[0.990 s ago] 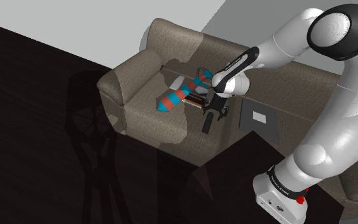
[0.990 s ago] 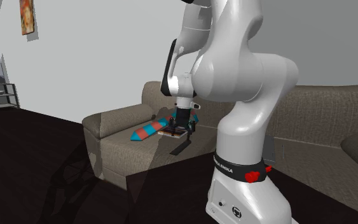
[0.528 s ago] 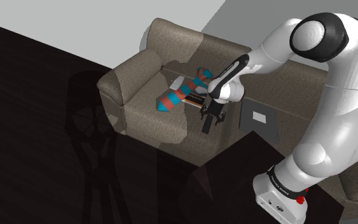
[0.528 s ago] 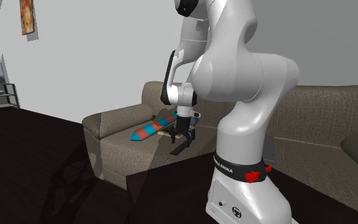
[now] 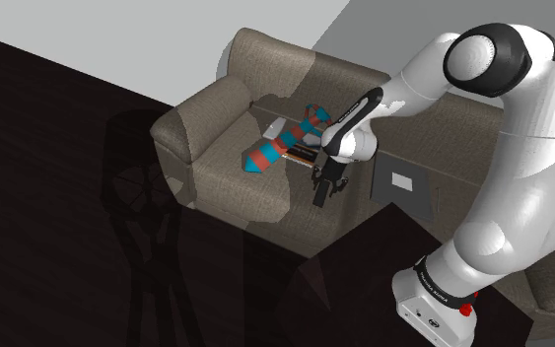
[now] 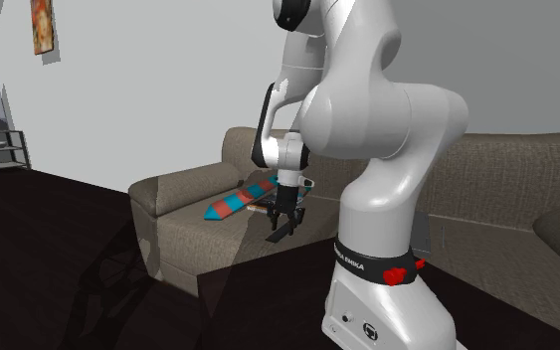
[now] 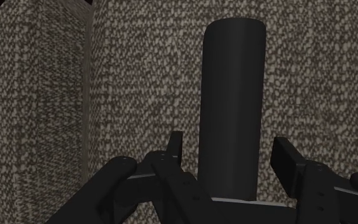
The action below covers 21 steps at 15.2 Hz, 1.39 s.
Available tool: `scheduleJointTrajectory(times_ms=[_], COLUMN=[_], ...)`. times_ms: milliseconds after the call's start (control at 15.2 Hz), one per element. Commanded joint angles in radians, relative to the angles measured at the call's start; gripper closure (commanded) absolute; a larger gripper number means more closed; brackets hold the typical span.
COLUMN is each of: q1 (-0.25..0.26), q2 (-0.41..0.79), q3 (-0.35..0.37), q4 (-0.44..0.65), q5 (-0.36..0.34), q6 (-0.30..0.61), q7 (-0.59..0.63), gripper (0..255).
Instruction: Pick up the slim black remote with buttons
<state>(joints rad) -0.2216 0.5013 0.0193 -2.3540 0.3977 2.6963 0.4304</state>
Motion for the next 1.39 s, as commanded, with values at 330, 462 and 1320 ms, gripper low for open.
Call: scheduleJointTrajectory(times_ms=[330, 462, 1320], q1=[0.004, 0.01, 0.033], q2=[-0.009, -0.039, -0.213], q3=[-0.001, -0.008, -0.045], q4=[-0.001, -0.011, -0.049], q5=[-0.004, -0.012, -0.073], q6=[-0.007, -0.027, -0.16], q7=[0.003, 0.013, 0.077], gripper=[255, 255, 255])
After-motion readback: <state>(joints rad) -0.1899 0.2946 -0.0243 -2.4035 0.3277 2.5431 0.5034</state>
